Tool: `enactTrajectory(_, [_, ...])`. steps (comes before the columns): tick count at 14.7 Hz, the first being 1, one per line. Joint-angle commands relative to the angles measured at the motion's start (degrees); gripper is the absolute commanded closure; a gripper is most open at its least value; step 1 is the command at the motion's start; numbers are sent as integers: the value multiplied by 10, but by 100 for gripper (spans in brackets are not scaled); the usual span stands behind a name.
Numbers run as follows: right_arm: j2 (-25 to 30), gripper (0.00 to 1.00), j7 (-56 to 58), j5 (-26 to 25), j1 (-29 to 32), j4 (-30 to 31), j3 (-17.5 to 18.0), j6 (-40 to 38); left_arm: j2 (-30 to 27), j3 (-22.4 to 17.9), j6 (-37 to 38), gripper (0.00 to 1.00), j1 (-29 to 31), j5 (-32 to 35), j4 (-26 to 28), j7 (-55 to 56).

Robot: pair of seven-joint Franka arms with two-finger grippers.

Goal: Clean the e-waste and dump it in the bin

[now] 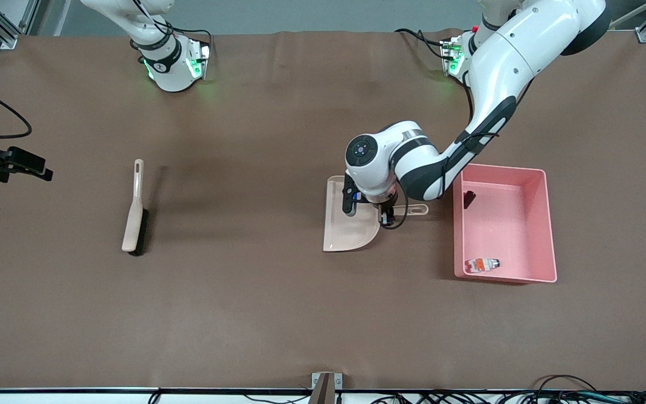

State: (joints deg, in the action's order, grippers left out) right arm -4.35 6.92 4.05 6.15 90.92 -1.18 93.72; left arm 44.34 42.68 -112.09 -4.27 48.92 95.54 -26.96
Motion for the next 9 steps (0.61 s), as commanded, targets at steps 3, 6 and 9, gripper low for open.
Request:
enactTrajectory(3, [13,0,-52,-12,8,-18,11,-5,-22,2,-2,0,32,-8,-21,18])
enactTrajectory(6, [15,0,-52,-11,9,-37,11,-9,-68,16,32,0,104,-105,-70,19])
enactTrajectory(9, [15,0,-52,-10,8,-43,12,-10,-105,12,46,0,149,-116,-106,43])
